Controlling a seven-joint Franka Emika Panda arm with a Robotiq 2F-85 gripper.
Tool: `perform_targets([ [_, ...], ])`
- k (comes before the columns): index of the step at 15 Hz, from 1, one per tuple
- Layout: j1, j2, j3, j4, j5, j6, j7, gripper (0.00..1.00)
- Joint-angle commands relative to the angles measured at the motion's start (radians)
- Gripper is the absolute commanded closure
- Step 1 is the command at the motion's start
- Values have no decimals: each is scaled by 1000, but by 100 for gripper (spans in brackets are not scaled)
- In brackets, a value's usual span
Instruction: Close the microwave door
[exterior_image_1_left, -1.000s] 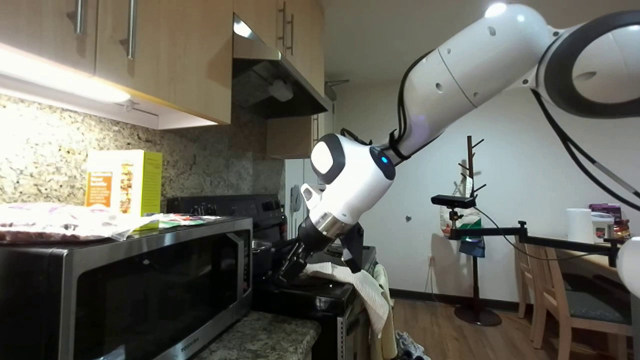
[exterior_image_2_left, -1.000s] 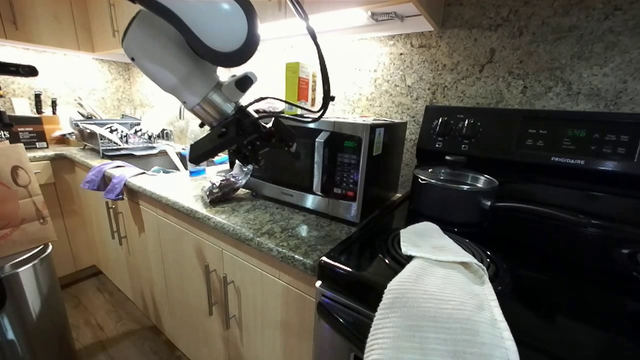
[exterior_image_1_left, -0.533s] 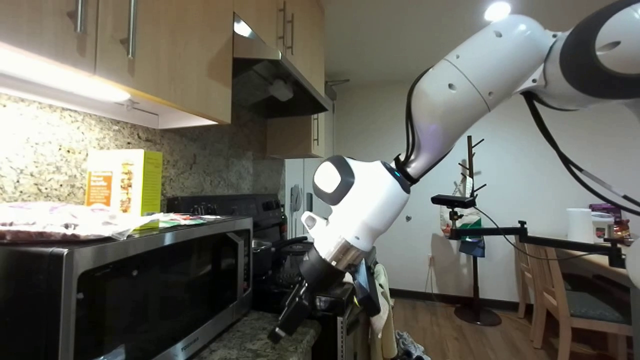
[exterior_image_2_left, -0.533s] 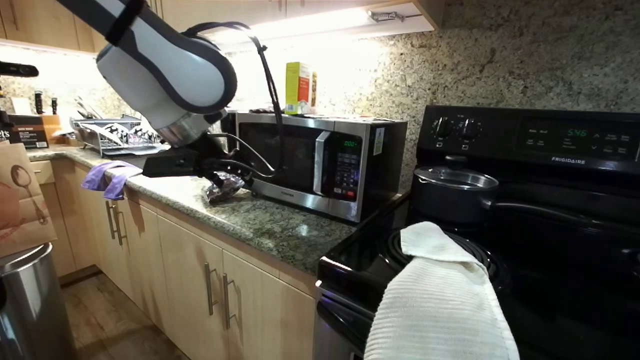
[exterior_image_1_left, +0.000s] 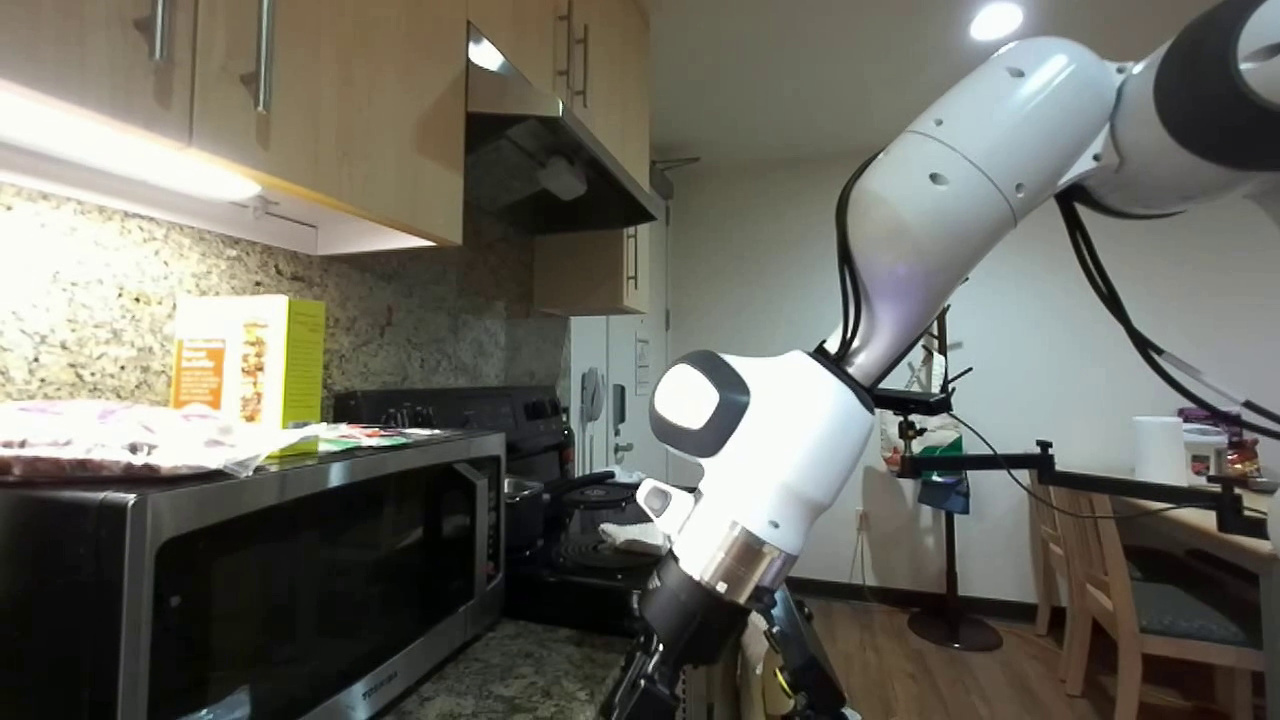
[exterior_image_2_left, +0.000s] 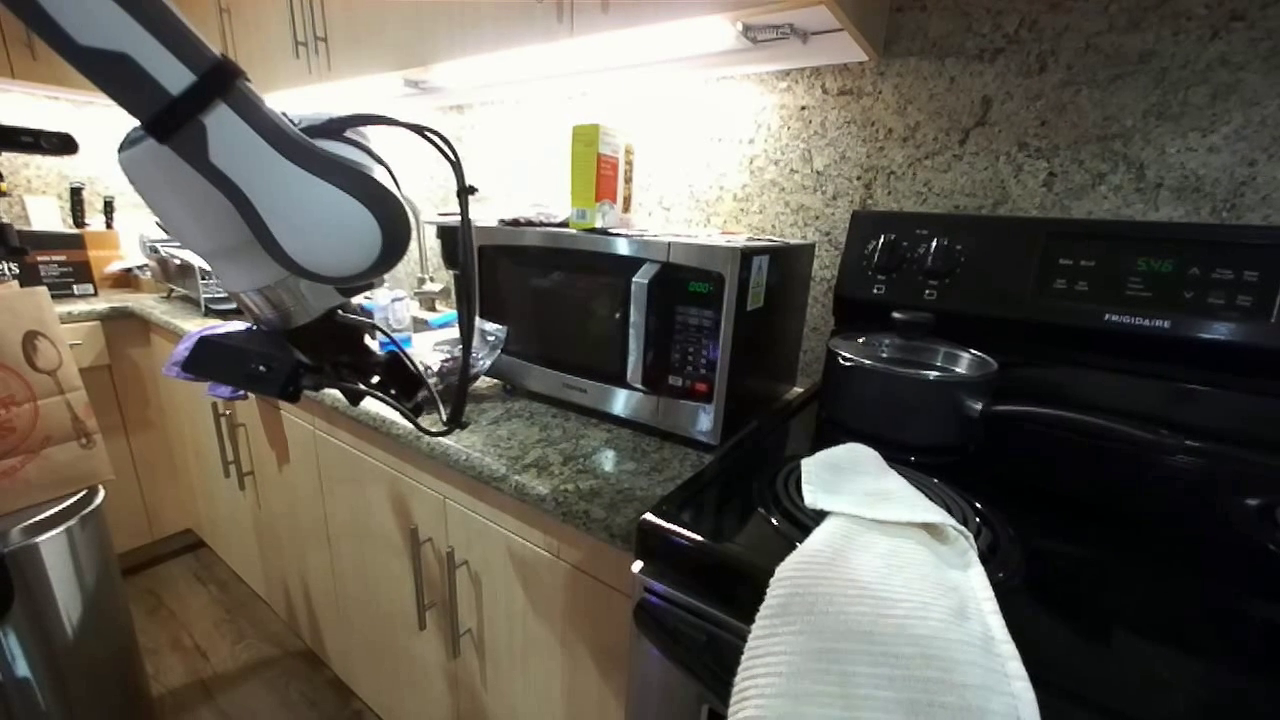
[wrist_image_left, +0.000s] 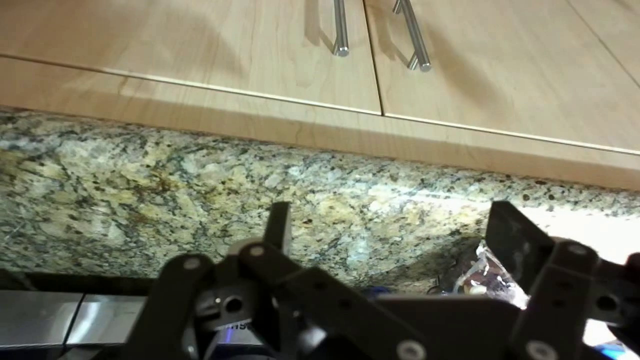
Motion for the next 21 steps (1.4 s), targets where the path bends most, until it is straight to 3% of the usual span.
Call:
perform_targets([
  [1,0,1,-5,3,0,0,0,0],
  [4,0,2,-10,4,0,0,0,0],
  [5,106,8,-145,3,-118,-5,106,0],
  [6,170,7,-234,-1,-229,-19,178,0],
  [7,153,21,-306,-15,-104,-25,-12,0],
  [10,283,125,-562,97,-110,29,14,0],
  [15,629,310,-976,63,-100,7,80,0],
  [19,920,441,-1230,-73,-99,-3,66,0],
  [20,812,363,-1156,-43,9,1,-81,0],
  [21,869,394,-1204,-66,13,1,-81,0],
])
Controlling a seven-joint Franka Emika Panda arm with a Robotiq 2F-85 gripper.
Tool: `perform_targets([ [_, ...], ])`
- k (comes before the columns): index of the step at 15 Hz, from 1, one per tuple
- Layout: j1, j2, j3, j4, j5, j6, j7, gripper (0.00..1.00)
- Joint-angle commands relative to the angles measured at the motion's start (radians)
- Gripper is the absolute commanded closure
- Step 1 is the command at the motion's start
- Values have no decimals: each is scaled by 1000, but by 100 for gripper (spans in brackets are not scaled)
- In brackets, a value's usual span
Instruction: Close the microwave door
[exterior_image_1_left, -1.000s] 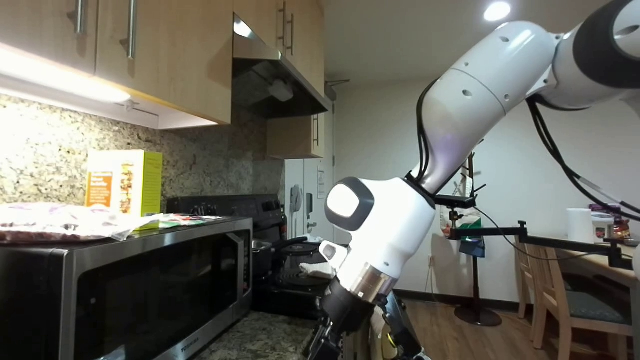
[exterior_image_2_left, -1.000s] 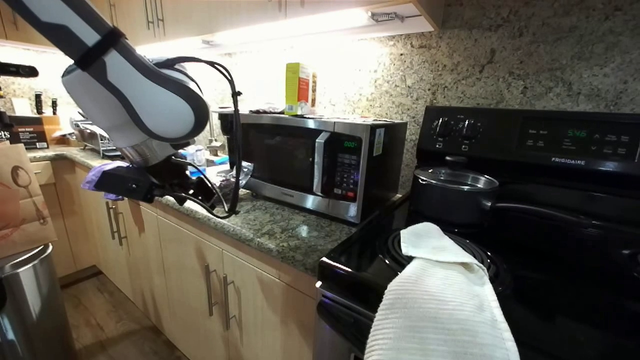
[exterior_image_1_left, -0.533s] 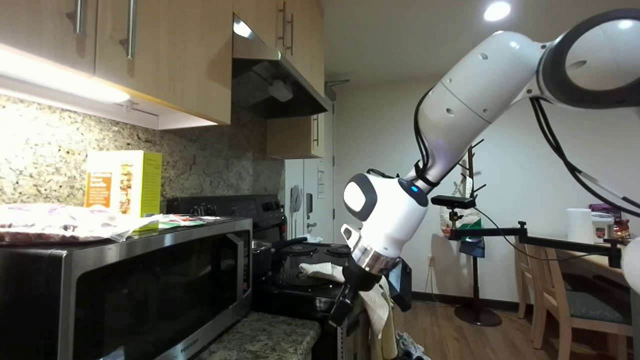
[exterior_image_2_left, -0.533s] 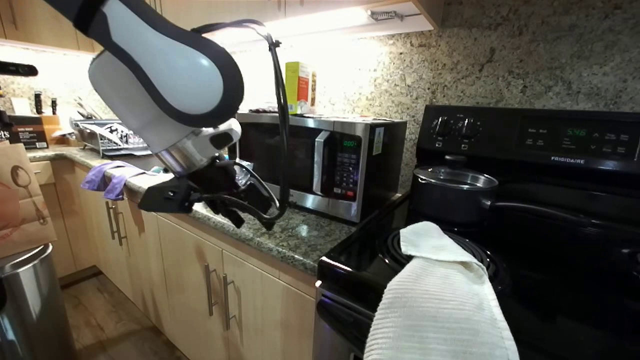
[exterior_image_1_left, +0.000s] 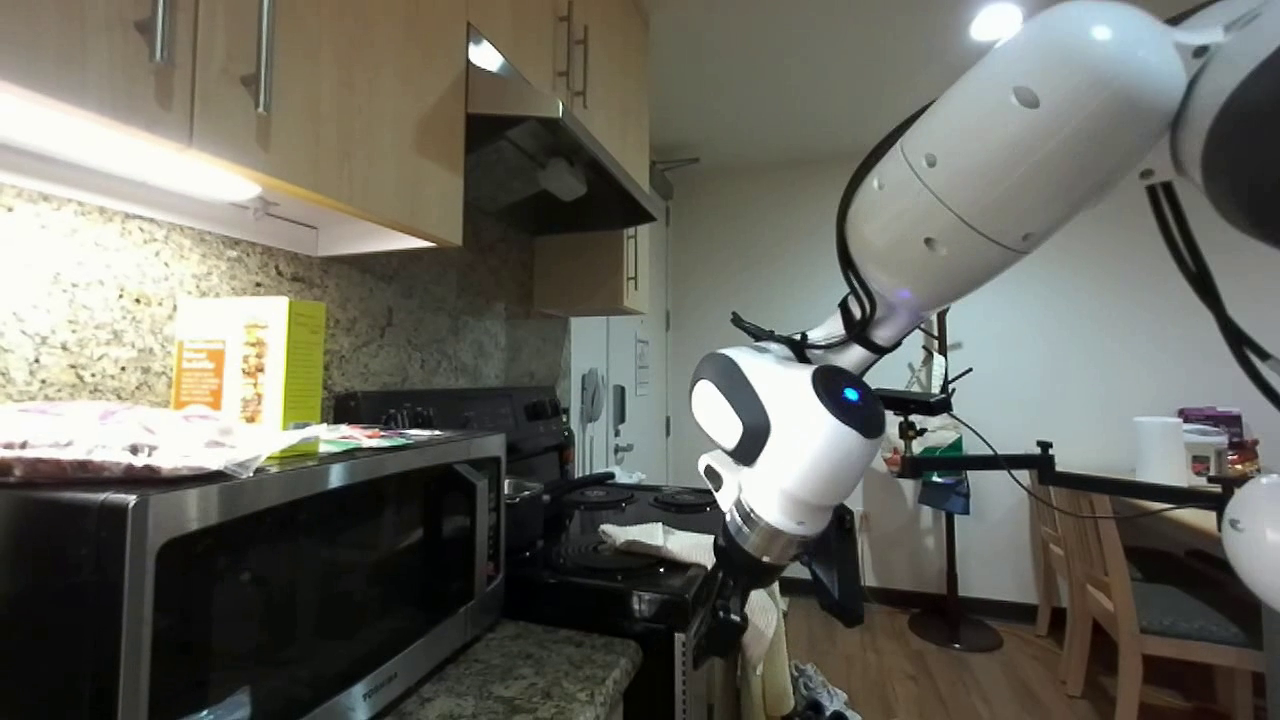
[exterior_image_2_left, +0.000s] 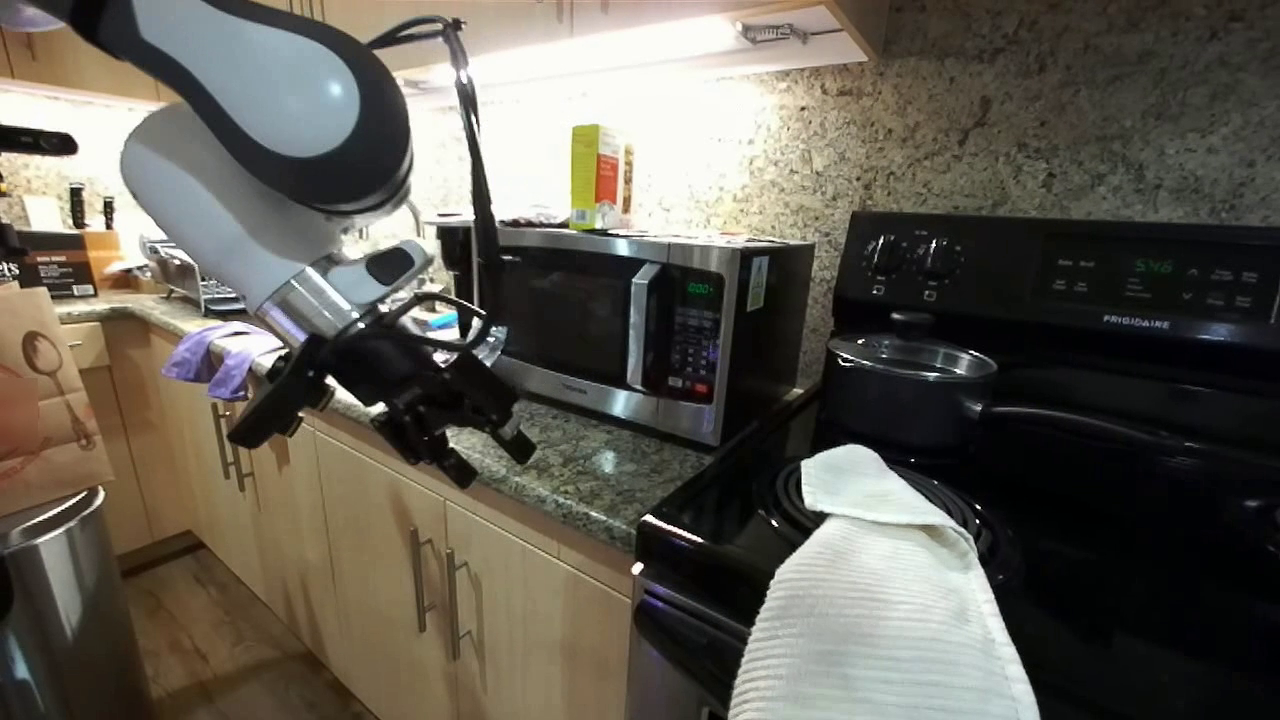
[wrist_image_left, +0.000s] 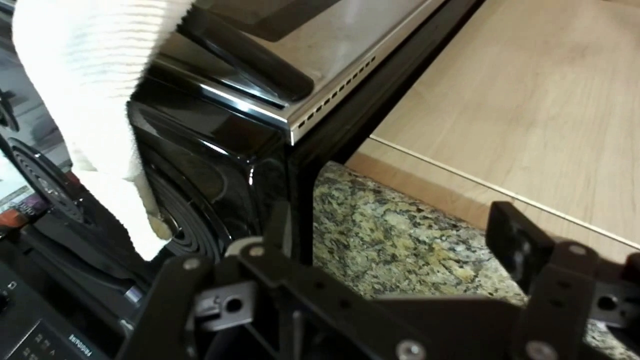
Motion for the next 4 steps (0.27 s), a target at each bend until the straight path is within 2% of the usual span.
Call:
perform_targets([
  [1,40,38,-59,-25,113,5,-113,0],
  [4,53,66,-70,-28,114,4,-109,0],
])
